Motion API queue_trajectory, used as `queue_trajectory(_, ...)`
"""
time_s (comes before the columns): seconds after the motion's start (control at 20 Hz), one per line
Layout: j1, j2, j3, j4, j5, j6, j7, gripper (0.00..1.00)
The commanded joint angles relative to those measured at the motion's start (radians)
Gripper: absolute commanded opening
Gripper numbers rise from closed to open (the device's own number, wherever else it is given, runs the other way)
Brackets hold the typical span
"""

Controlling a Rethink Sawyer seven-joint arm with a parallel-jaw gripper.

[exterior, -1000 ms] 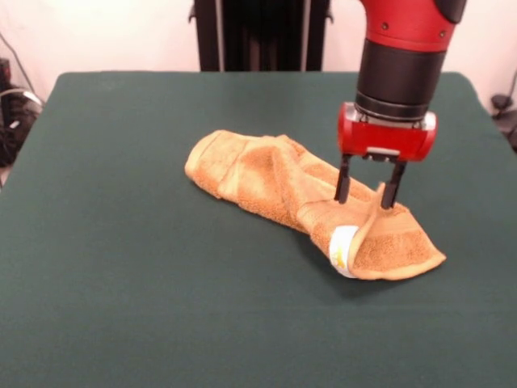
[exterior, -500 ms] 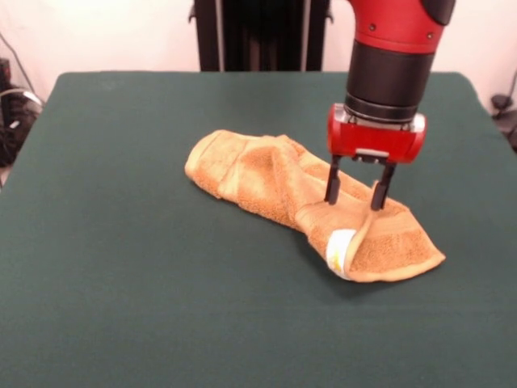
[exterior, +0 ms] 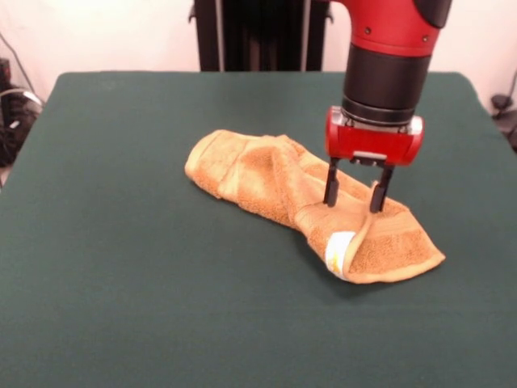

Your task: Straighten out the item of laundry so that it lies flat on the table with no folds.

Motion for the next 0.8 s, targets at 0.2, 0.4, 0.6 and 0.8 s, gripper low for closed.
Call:
queue_trajectory(0.2,-0.008,0.003,0.121,0.061,0.025,0.117,0.160,1.00)
queue_trajectory(0.4,-0.004,-0.016,0.122,0.087,0.024,0.117,0.164,1.00)
queue_trajectory(0.6,-0.016,-0.025,0.123,0.100,0.013,0.111,0.150,1.00)
queue_trajectory(0.8,-0.016,-0.045,0.118,0.112,0.019,0.124,0.156,1.00)
